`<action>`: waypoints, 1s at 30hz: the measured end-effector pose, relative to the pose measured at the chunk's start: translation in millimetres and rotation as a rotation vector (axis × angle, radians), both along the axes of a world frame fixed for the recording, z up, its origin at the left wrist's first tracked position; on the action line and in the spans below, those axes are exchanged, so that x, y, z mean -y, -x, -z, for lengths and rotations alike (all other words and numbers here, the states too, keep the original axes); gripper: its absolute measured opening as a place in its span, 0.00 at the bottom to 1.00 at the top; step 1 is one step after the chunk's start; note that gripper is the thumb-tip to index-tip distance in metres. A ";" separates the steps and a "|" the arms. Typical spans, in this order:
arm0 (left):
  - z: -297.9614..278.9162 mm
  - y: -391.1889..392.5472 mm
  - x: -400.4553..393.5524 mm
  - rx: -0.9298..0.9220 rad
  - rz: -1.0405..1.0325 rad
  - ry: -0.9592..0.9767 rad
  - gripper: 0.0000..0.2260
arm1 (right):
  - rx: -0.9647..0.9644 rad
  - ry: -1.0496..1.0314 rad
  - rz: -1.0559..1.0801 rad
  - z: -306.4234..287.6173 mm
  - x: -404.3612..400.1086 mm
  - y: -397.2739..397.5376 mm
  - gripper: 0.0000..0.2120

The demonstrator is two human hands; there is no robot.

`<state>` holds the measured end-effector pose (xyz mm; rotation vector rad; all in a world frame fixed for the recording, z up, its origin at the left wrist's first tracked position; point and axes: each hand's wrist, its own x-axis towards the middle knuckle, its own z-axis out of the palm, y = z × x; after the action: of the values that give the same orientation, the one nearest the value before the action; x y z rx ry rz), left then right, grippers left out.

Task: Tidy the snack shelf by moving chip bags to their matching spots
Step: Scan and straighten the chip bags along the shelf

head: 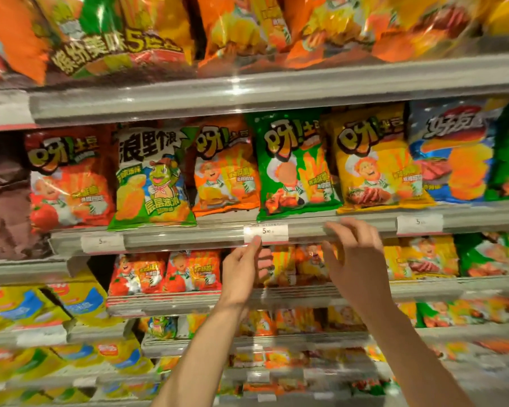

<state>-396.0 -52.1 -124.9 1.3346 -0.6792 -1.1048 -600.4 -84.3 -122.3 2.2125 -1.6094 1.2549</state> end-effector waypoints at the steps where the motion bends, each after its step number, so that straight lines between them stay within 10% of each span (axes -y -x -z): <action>1: -1.1 0.7 1.5 -0.013 0.004 -0.015 0.18 | -0.033 0.035 -0.020 -0.1 1.9 -6.9 0.16; 16: -6.7 -9.8 12.4 -0.076 0.028 -0.109 0.21 | -0.224 0.122 -0.164 -25.8 22.4 -23.2 0.18; 30: -11.3 -13.0 10.8 -0.080 0.059 -0.139 0.23 | -0.844 0.220 -0.299 -100.4 86.5 -103.4 0.32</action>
<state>-383.0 -62.9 -113.6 1.3878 -0.5952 -1.2655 -496.9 -170.8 -21.9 2.3862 -0.8011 0.3729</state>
